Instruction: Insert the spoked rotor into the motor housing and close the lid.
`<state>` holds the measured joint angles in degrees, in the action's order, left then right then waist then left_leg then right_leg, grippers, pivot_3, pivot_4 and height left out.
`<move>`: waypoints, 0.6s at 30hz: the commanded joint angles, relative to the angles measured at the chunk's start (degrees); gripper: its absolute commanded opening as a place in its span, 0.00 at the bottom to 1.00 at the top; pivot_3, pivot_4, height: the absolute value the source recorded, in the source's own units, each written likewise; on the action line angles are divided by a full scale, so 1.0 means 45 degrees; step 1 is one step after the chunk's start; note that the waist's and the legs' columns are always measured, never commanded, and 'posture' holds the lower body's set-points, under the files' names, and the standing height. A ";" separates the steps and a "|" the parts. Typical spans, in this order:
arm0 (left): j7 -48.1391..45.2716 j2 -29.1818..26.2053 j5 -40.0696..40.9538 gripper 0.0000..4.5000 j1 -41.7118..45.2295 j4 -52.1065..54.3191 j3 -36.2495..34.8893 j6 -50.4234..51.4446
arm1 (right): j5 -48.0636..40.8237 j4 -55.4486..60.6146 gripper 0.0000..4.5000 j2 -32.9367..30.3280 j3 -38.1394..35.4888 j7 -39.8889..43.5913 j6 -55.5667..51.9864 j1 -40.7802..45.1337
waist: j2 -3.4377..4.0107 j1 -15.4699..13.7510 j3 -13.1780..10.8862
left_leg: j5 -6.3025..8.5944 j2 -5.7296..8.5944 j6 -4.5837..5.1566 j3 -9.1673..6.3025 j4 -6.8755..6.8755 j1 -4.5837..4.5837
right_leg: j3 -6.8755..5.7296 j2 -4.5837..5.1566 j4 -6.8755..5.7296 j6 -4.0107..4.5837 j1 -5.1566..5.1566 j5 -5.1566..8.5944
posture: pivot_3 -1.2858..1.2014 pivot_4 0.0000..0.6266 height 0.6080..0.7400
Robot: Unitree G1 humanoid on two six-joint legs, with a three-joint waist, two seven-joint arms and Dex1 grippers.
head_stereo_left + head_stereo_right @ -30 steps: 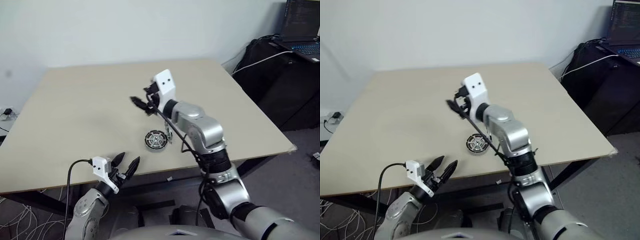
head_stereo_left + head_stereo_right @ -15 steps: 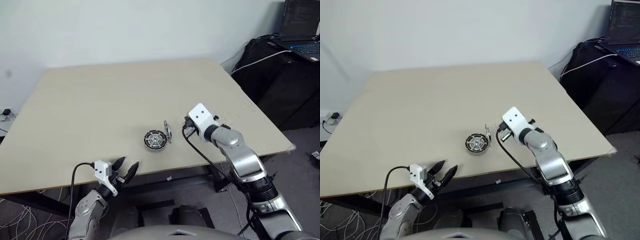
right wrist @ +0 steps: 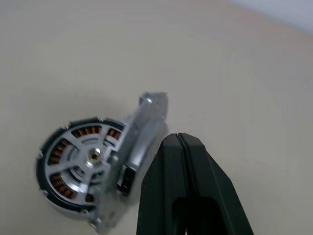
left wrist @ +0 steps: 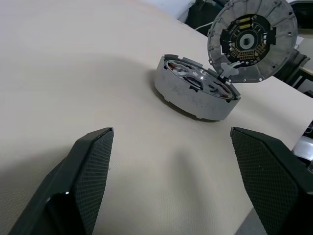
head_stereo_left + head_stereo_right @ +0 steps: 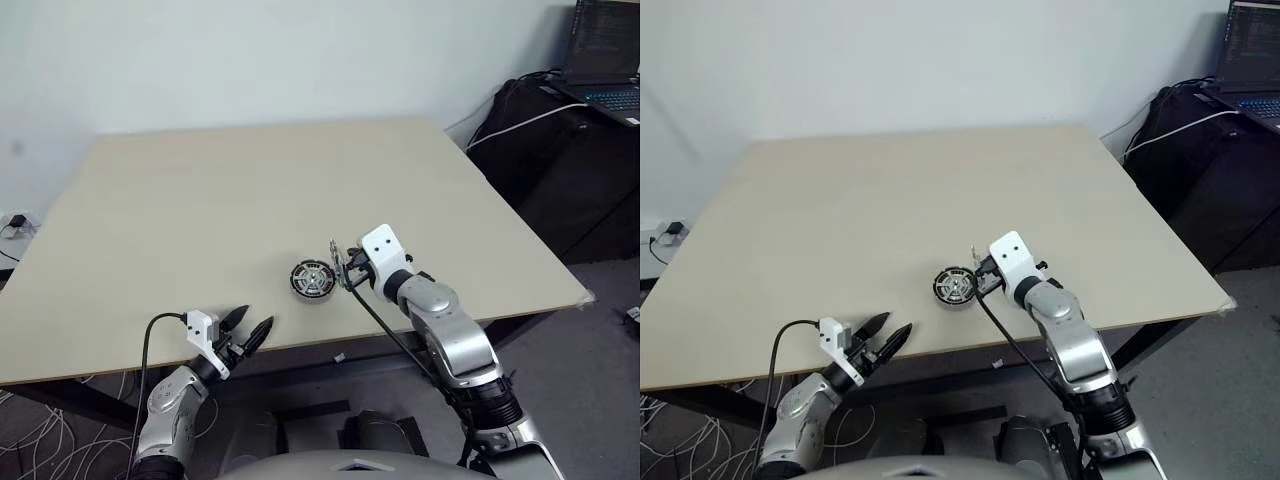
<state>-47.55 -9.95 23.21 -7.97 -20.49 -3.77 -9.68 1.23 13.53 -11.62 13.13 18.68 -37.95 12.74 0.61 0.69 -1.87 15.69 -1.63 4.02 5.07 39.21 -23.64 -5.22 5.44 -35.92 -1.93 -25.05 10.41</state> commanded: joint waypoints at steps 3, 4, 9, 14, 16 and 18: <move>-0.0220 -0.0096 0.0024 0.90 0.0210 -0.0635 -0.0377 -0.0518 | -0.0036 -0.0240 0.00 0.0556 0.0124 -0.0239 0.0348 0.0303 | 0.0006 0.0008 0.0005 | 0.0000 -0.0002 -0.0003 0.0000 0.0000 0.0007 | 0.0001 -0.0001 -0.0002 0.0000 0.0006 0.0000 | 0.52 0.00 1.00; -0.0279 -0.0093 0.0034 0.90 0.0213 -0.0715 -0.0393 -0.0591 | -0.0043 -0.0363 0.00 0.0672 0.0130 -0.0273 0.0378 0.0318 | 0.0007 0.0009 0.0005 | 0.0000 -0.0002 -0.0003 0.0000 0.0000 0.0008 | 0.0001 -0.0001 -0.0002 0.0001 0.0007 0.0000 | 0.52 0.00 1.00; -0.0511 -0.0087 0.0027 0.90 0.0331 -0.1293 -0.0465 -0.1019 | 0.0012 -0.1436 0.00 0.1396 0.0229 -0.0599 0.0750 0.0645 | 0.0026 0.0030 0.0017 | -0.0002 -0.0002 -0.0004 -0.0001 0.0000 0.0021 | 0.0000 -0.0003 -0.0004 0.0001 0.0021 -0.0001 | 0.52 0.00 1.00; -0.0804 -0.0105 0.0036 0.90 0.0527 -0.2014 -0.0584 -0.1500 | 0.0132 -0.2936 0.00 0.2139 0.0433 -0.0810 0.1320 0.1264 | 0.0052 0.0039 0.0033 | -0.0004 -0.0011 -0.0009 -0.0013 -0.0001 0.0067 | -0.0014 -0.0007 -0.0008 0.0002 0.0071 -0.0001 | 0.52 0.00 1.00; -0.0937 -0.0123 0.0075 0.90 0.0605 -0.2291 -0.0670 -0.1707 | 0.0137 -0.3433 0.00 0.2359 0.0504 -0.0794 0.1508 0.1510 | 0.0063 0.0067 0.0041 | -0.0004 -0.0016 -0.0010 -0.0014 -0.0002 0.0086 | -0.0021 -0.0003 -0.0008 0.0002 0.0087 -0.0001 | 0.52 0.00 1.00; -0.1047 -0.0128 0.0087 0.90 0.0659 -0.2577 -0.0768 -0.1935 | 0.0147 -0.3872 0.00 0.2509 0.0553 -0.0791 0.1688 0.1720 | 0.0072 0.0103 0.0046 | -0.0003 -0.0022 -0.0011 -0.0015 -0.0006 0.0103 | -0.0026 -0.0003 -0.0008 0.0002 0.0100 -0.0001 | 0.52 0.00 1.00</move>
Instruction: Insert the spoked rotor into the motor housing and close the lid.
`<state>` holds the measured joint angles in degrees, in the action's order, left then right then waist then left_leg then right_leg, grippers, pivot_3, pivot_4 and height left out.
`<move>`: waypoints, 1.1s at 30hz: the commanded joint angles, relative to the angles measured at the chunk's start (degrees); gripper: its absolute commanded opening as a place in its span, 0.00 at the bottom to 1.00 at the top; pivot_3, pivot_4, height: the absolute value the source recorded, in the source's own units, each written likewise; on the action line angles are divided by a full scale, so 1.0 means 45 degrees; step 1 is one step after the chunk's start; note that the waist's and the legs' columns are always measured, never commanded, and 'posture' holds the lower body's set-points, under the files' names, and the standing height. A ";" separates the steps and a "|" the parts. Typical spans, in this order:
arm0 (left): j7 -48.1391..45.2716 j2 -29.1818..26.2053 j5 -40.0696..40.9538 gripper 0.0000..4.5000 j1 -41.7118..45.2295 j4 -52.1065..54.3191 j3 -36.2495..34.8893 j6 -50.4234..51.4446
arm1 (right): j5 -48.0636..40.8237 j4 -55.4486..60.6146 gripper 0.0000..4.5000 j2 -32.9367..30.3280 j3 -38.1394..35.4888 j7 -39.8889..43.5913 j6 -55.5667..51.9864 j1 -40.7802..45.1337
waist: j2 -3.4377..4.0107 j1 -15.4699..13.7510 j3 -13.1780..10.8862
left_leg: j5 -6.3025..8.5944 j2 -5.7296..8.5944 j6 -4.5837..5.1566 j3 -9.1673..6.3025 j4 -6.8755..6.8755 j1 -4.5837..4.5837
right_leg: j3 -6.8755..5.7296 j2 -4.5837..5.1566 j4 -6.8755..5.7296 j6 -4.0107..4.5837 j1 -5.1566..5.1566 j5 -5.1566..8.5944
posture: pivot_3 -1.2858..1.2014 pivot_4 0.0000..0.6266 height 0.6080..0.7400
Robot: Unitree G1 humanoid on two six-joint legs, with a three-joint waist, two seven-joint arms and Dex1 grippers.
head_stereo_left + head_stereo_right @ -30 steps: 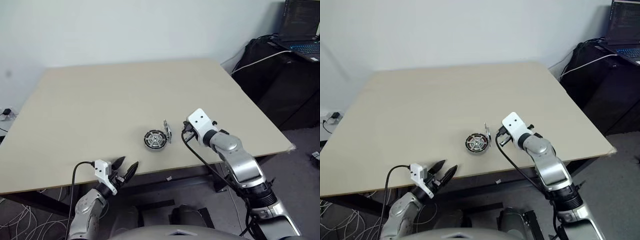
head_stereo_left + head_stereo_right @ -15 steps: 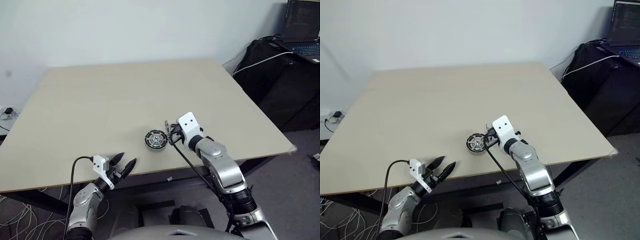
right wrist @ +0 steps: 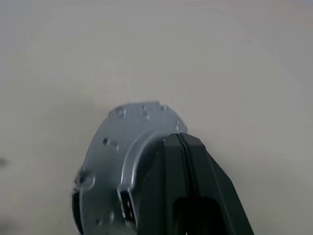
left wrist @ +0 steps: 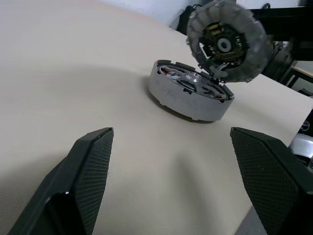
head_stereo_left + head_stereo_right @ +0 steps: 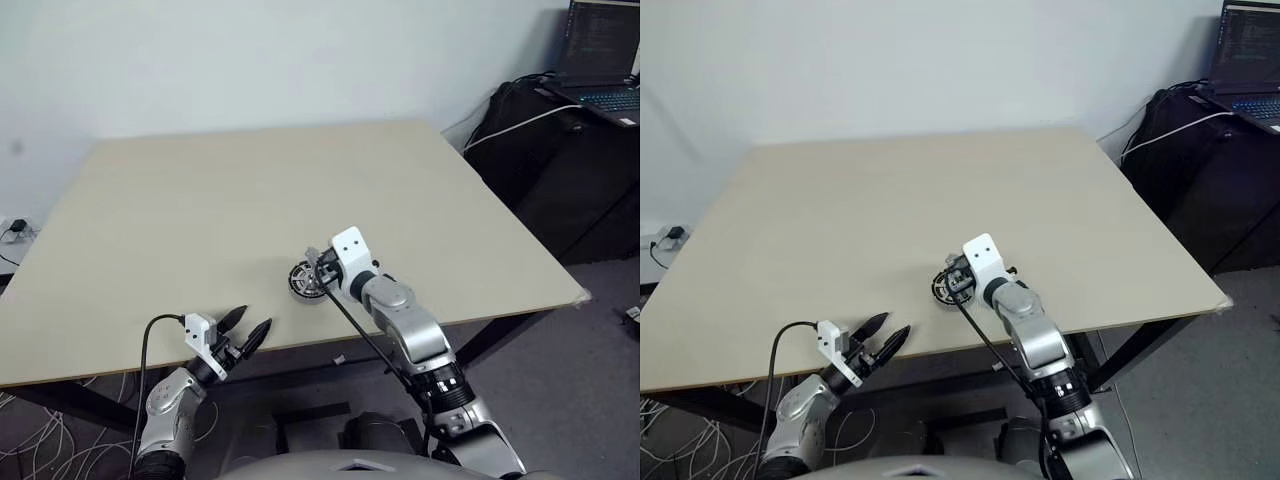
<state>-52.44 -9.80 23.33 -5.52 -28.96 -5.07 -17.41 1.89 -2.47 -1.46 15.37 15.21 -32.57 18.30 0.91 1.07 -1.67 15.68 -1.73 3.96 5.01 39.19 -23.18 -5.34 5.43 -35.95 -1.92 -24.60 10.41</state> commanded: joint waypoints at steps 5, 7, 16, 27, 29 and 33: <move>0.0189 0.0039 -0.0062 0.90 -0.0611 0.0059 -0.0307 -0.0501 | 0.0008 -0.1274 0.00 0.0484 0.0049 -0.0071 0.0904 0.0854 | 0.0029 0.0129 0.0024 | -0.0001 -0.0007 -0.0002 -0.0003 -0.0004 0.0005 | -0.0009 0.0001 -0.0001 0.0002 0.0002 0.0001 | 0.52 0.00 1.00; 0.0211 0.0087 -0.0084 0.90 -0.0800 0.0157 -0.0303 -0.0573 | -0.0011 -0.1681 0.00 0.0573 -0.0003 -0.0099 0.1046 0.0981 | 0.0027 0.0186 0.0025 | 0.0001 -0.0007 -0.0004 0.0002 -0.0007 0.0005 | -0.0003 0.0001 0.0001 0.0003 -0.0001 0.0002 | 0.52 0.00 1.00; -0.0529 -0.0148 0.0064 0.90 0.0119 -0.2137 -0.0798 -0.1354 | -0.0127 -0.3477 0.00 0.1012 -0.0319 -0.0227 0.1474 0.1397 | 0.0066 0.0201 0.0060 | 0.0005 -0.0007 -0.0011 0.0006 -0.0016 0.0043 | -0.0008 0.0001 -0.0005 0.0014 0.0023 0.0008 | 0.52 0.00 1.00; -0.0521 -0.0013 -0.0054 0.90 -0.0159 -0.1434 -0.0776 -0.1250 | -0.0069 -0.5294 0.00 0.1316 -0.0620 -0.0375 0.2101 0.1637 | 0.0086 0.0224 0.0090 | 0.0008 -0.0074 -0.0018 0.0006 -0.0021 0.0109 | -0.0097 0.0014 -0.0012 0.0005 0.0035 0.0001 | 0.52 0.00 1.00; -0.0427 0.0025 -0.0070 0.90 -0.0330 -0.1075 -0.0728 -0.1148 | -0.0145 -0.5245 0.00 0.1363 -0.0669 -0.0281 0.2169 0.1594 | 0.0077 0.0225 0.0096 | 0.0020 -0.0076 -0.0038 0.0009 -0.0024 0.0109 | -0.0095 0.0015 -0.0012 0.0006 0.0028 0.0000 | 0.52 0.00 1.00; -0.0174 0.0120 -0.0140 0.90 -0.0594 -0.0343 -0.0571 -0.0859 | -0.0566 -0.4088 0.00 0.1320 -0.0751 0.0327 0.2341 0.1410 | 0.0066 0.0222 0.0091 | 0.0043 -0.0077 -0.0074 0.0020 -0.0029 0.0102 | -0.0089 0.0010 -0.0002 0.0031 0.0015 0.0015 | 0.52 0.00 1.00</move>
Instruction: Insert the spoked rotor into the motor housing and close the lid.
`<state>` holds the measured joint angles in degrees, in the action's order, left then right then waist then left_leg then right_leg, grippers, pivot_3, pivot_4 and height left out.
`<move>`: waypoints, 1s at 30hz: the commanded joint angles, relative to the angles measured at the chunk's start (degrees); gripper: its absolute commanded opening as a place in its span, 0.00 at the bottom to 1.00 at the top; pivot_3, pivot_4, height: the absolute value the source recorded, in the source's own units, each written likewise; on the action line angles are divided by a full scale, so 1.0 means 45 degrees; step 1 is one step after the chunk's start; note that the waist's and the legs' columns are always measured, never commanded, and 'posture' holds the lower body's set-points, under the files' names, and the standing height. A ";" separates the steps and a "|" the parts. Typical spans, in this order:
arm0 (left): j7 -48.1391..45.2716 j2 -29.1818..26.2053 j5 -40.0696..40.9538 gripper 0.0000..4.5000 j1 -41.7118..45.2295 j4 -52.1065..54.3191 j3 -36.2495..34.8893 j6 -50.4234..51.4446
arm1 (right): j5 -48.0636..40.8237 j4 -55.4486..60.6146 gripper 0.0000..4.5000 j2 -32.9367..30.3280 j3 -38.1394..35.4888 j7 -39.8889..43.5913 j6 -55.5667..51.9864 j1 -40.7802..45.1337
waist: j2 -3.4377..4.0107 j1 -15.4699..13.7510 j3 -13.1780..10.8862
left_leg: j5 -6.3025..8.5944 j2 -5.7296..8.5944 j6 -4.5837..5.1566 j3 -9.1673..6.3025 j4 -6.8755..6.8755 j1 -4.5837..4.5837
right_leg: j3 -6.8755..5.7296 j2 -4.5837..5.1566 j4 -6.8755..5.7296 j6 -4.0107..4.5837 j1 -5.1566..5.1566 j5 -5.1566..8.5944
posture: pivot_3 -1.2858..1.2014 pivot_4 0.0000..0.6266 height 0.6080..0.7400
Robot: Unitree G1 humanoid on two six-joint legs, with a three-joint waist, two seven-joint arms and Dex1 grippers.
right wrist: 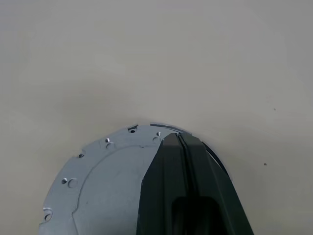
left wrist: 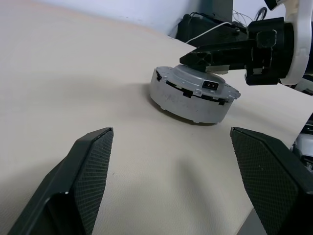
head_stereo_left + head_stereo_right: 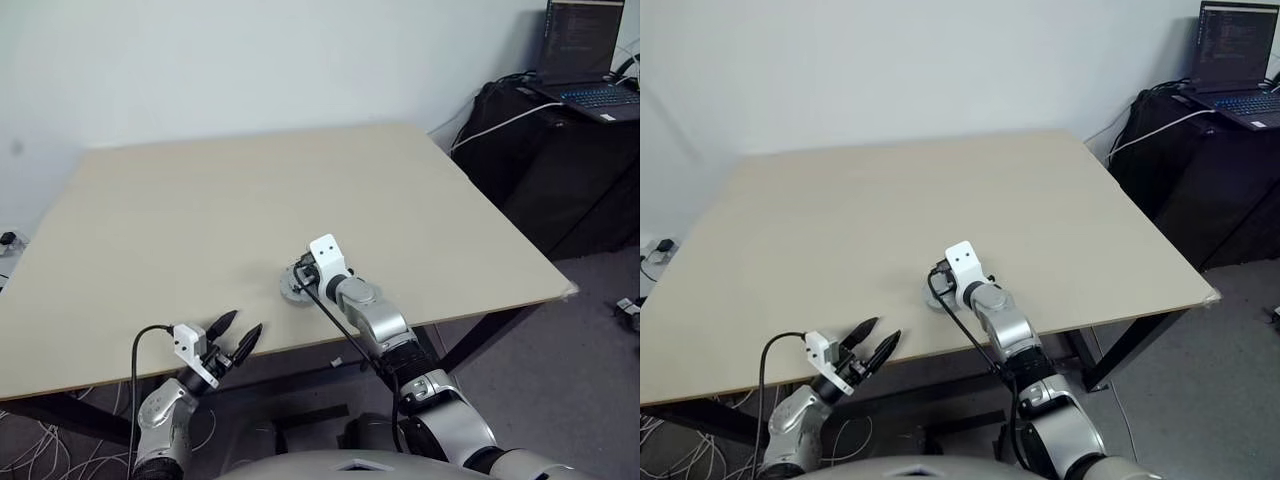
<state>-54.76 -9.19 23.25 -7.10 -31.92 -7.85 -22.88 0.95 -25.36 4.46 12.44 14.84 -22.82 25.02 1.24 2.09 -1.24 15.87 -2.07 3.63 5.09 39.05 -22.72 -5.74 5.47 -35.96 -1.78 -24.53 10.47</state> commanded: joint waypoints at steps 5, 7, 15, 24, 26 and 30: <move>0.0678 0.0064 -0.0305 0.90 -0.0444 0.1250 0.0321 0.0680 | -0.1041 0.3350 0.04 -0.0796 0.0211 0.2178 -0.0133 -0.0656 | -0.0032 -0.0026 -0.0035 | 0.0007 0.0000 0.0018 0.0005 -0.0001 -0.0032 | 0.0001 -0.0001 0.0014 0.0025 -0.0022 0.0015 | 0.52 0.00 1.00; 0.0902 0.0083 -0.0410 0.90 -0.0492 0.1635 0.0431 0.0727 | -0.1321 0.4001 0.13 -0.1121 0.0246 0.2711 -0.0240 -0.0848 | -0.0045 -0.0051 -0.0045 | 0.0013 0.0001 0.0026 0.0005 -0.0001 -0.0033 | 0.0001 -0.0001 0.0019 0.0027 -0.0022 0.0020 | 0.52 0.00 1.00; 0.1499 0.0057 -0.0730 0.90 -0.0688 0.3181 0.1123 0.1398 | -0.1849 0.3889 0.69 -0.2417 0.0206 0.4297 -0.0432 -0.0780 | -0.0107 -0.0180 -0.0119 | 0.0038 0.0003 -0.0014 0.0005 0.0003 -0.0045 | -0.0006 0.0004 0.0027 0.0026 -0.0028 0.0020 | 0.52 0.00 1.00; 0.2391 -0.0118 -0.0878 0.90 -0.1043 0.5193 0.1719 0.2429 | -0.1753 0.2439 0.99 -0.2739 0.0240 0.4830 -0.0186 -0.0270 | -0.0130 -0.0168 -0.0168 | 0.0046 0.0001 -0.0023 0.0012 0.0001 -0.0053 | -0.0002 -0.0008 0.0030 0.0032 -0.0039 0.0023 | 0.52 0.00 1.00; 0.2570 -0.0156 -0.0913 0.90 -0.1156 0.5630 0.1813 0.2680 | -0.1726 0.2219 0.99 -0.2732 0.0308 0.4933 -0.0165 -0.0195 | -0.0132 -0.0171 -0.0171 | 0.0046 0.0001 -0.0023 0.0012 0.0002 -0.0054 | -0.0003 -0.0008 0.0031 0.0032 -0.0038 0.0023 | 0.52 0.00 1.00; 0.2801 -0.0238 -0.0957 0.90 -0.1301 0.6140 0.1897 0.3038 | -0.1703 0.1893 0.99 -0.2706 0.0445 0.5164 -0.0185 -0.0075 | -0.0131 -0.0177 -0.0177 | 0.0046 0.0001 -0.0023 0.0013 0.0003 -0.0054 | -0.0002 -0.0010 0.0030 0.0031 -0.0037 0.0023 | 0.52 0.00 1.00</move>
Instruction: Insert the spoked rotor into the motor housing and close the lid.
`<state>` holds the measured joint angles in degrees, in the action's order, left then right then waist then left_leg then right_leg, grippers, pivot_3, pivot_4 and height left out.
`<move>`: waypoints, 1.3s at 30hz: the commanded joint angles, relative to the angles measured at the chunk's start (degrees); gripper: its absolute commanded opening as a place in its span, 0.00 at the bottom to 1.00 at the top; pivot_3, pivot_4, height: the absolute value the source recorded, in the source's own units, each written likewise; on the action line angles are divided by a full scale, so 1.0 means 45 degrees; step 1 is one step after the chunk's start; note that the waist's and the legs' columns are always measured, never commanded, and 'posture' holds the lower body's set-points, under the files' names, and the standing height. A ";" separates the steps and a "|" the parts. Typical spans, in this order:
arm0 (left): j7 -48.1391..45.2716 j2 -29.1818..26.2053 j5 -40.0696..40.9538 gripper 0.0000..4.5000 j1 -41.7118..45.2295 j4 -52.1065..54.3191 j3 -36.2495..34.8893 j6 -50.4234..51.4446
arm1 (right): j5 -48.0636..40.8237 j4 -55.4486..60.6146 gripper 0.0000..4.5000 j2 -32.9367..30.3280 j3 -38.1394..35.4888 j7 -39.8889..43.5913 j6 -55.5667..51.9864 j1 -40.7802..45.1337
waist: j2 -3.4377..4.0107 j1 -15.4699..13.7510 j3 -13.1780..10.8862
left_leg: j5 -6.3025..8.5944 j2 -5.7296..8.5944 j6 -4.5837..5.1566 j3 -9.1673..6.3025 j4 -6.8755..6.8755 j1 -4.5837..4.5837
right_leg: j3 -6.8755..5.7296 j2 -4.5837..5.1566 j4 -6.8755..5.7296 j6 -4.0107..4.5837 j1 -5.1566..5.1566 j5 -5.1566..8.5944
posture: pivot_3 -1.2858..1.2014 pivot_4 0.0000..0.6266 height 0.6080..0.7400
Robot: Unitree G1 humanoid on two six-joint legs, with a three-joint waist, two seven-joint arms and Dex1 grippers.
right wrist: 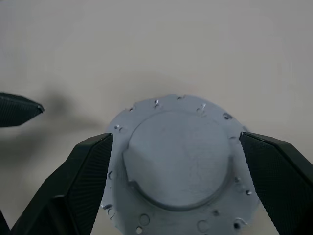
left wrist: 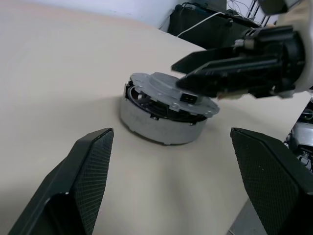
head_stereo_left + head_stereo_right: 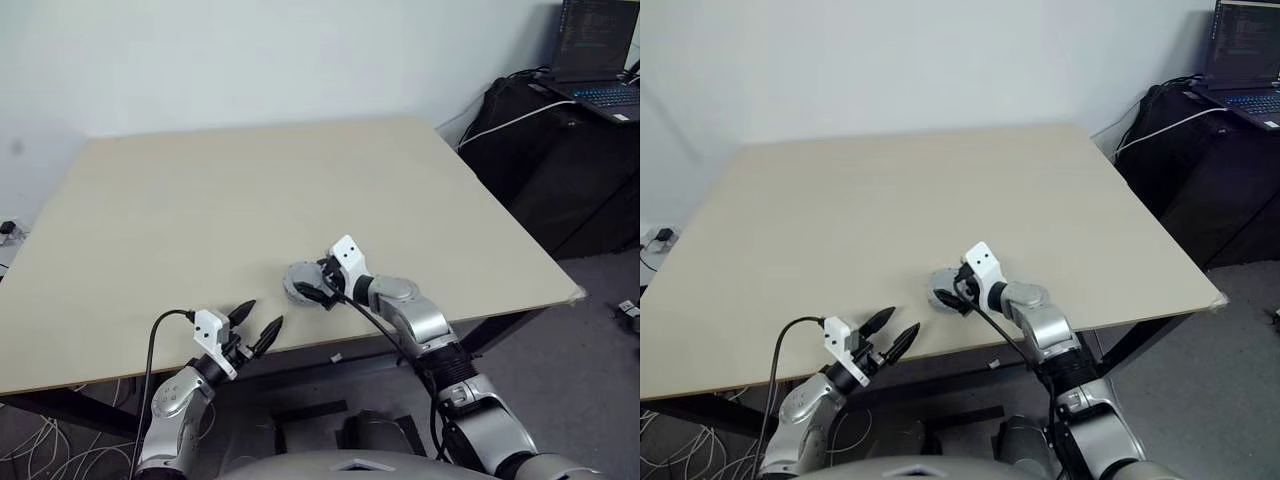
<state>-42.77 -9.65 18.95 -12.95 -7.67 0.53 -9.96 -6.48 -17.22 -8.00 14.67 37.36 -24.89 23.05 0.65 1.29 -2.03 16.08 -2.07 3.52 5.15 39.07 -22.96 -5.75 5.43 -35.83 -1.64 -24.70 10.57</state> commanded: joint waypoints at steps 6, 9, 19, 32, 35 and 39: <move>0.0358 -0.0245 0.0003 0.90 -0.0135 0.1169 0.0090 0.0478 | 0.0037 -0.0243 0.99 0.0113 0.0027 0.0249 0.0328 0.0510 | 0.0000 0.0000 -0.0003 | 0.0001 -0.0001 -0.0001 0.0001 -0.0001 0.0000 | 0.0000 -0.0004 0.0000 0.0000 -0.0001 0.0000 | 0.52 0.00 1.00; 0.0463 -0.0252 0.0004 0.90 -0.0183 0.1345 0.0145 0.0599 | 0.0137 -0.0351 0.99 0.0049 0.0107 0.0362 0.0315 0.0557 | -0.0002 -0.0007 -0.0004 | 0.0000 0.0000 -0.0001 0.0003 0.0000 0.0000 | 0.0002 -0.0003 0.0000 0.0000 0.0001 0.0000 | 0.52 0.00 1.00; 0.0699 -0.0214 0.0064 0.90 -0.0252 0.1720 0.0257 0.0922 | 0.0367 -0.0737 0.99 -0.0247 0.0030 0.0518 0.0437 0.0651 | -0.0002 -0.0011 -0.0004 | 0.0000 0.0000 -0.0001 0.0003 0.0000 0.0001 | 0.0002 -0.0006 -0.0001 0.0000 0.0002 0.0000 | 0.52 0.00 1.00; 0.0888 -0.0217 0.0114 0.90 -0.0251 0.1856 0.0322 0.1126 | 0.0328 -0.0645 0.72 -0.0090 -0.0075 0.0290 0.0643 0.0675 | -0.0002 -0.0011 -0.0004 | -0.0011 0.0000 0.0017 0.0005 0.0004 0.0003 | 0.0005 -0.0010 -0.0004 0.0000 0.0006 0.0000 | 0.52 0.00 1.00; 0.0893 -0.0213 0.0123 0.90 -0.0250 0.1857 0.0315 0.1154 | 0.0311 -0.0520 0.72 -0.0088 -0.0118 0.0210 0.0779 0.0582 | -0.0001 -0.0009 -0.0004 | -0.0011 0.0000 0.0019 0.0006 0.0003 0.0003 | 0.0005 -0.0010 -0.0004 0.0000 0.0005 0.0000 | 0.52 0.00 1.00; 0.0924 -0.0224 0.0164 0.90 -0.0133 0.1914 0.0286 0.1332 | 0.0299 -0.0348 0.72 -0.0109 -0.0142 0.0116 0.0873 0.0376 | -0.0001 -0.0016 -0.0004 | -0.0024 0.0000 0.0042 0.0006 0.0003 0.0002 | 0.0005 -0.0010 -0.0004 0.0000 0.0005 0.0000 | 0.52 0.00 1.00</move>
<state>-38.76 -10.46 19.05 -14.50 -2.09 1.78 -4.11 -4.72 -21.32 -8.64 15.23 38.27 -22.43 24.37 0.65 1.22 -2.05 15.94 -2.07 3.76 5.18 39.08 -22.95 -5.73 5.38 -35.84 -1.64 -24.67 10.57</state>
